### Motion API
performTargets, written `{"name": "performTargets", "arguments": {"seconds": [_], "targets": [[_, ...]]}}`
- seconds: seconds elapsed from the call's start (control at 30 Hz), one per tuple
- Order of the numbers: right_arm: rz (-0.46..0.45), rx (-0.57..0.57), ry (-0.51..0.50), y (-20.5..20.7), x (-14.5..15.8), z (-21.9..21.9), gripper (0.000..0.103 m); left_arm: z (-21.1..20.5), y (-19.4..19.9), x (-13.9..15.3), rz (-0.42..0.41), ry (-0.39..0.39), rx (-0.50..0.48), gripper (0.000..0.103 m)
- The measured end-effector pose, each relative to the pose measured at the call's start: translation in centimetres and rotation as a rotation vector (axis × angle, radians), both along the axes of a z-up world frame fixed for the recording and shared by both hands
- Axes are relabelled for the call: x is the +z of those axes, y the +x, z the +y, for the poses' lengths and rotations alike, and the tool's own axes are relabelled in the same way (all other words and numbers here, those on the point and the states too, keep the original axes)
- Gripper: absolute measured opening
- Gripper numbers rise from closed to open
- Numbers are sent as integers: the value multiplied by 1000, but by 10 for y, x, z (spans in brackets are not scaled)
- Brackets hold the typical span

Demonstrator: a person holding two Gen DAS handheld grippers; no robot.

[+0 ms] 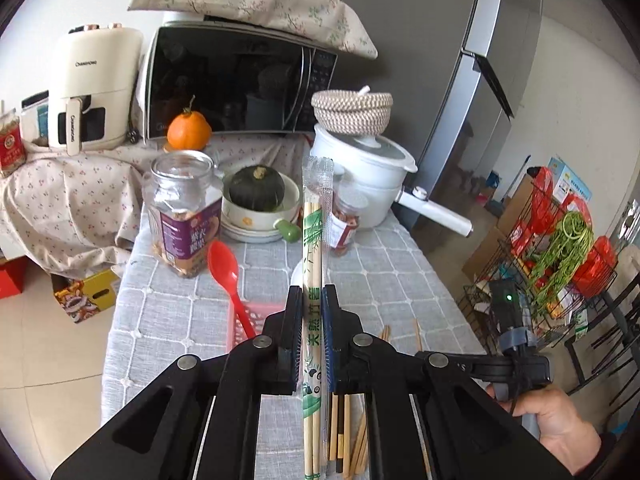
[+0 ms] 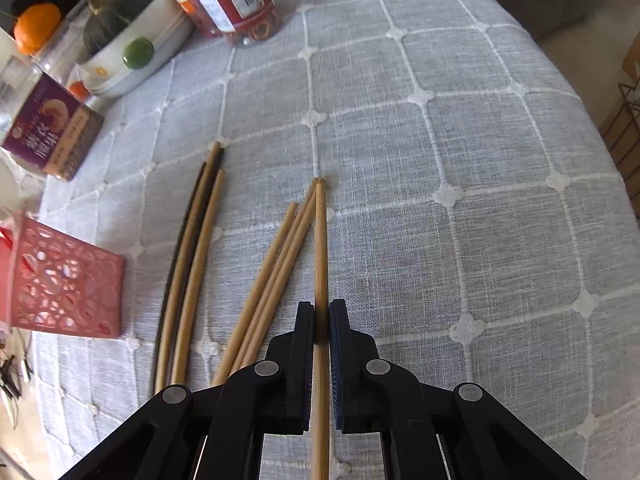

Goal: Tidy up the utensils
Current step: 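Drop the wrapped chopsticks into the basket with the left tool while the right tool lifts its chopstick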

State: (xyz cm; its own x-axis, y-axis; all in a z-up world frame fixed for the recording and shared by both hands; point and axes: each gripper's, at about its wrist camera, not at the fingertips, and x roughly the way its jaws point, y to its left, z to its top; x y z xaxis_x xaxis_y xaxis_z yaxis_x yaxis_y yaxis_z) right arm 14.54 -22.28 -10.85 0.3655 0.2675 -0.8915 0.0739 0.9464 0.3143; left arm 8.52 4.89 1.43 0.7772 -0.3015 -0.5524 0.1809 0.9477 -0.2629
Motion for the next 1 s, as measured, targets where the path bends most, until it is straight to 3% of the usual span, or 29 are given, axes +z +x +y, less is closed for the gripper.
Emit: {"name": "performTargets", "arguments": {"seconds": [0.23,0.33,0.57,0.7,0.87,1.0], "targets": [[-182,-15,99,-33,55,-1,5,11,-3,14,-287,-31,158,10],[-240,-9,115,-37,71,4,5,9,7,7,-342,2,216,10],[-330,7,128,-47,96,5,5,19,36,-17,-309,-21,328,10],[-365,16,138,-49,104,4,5,16,46,-30,-310,11,351,10],[-386,19,140,-49,110,5,5,18,60,-52,-209,3,331,11],[-408,27,157,-51,118,8,5,15,65,-60,-71,6,286,15]]}}
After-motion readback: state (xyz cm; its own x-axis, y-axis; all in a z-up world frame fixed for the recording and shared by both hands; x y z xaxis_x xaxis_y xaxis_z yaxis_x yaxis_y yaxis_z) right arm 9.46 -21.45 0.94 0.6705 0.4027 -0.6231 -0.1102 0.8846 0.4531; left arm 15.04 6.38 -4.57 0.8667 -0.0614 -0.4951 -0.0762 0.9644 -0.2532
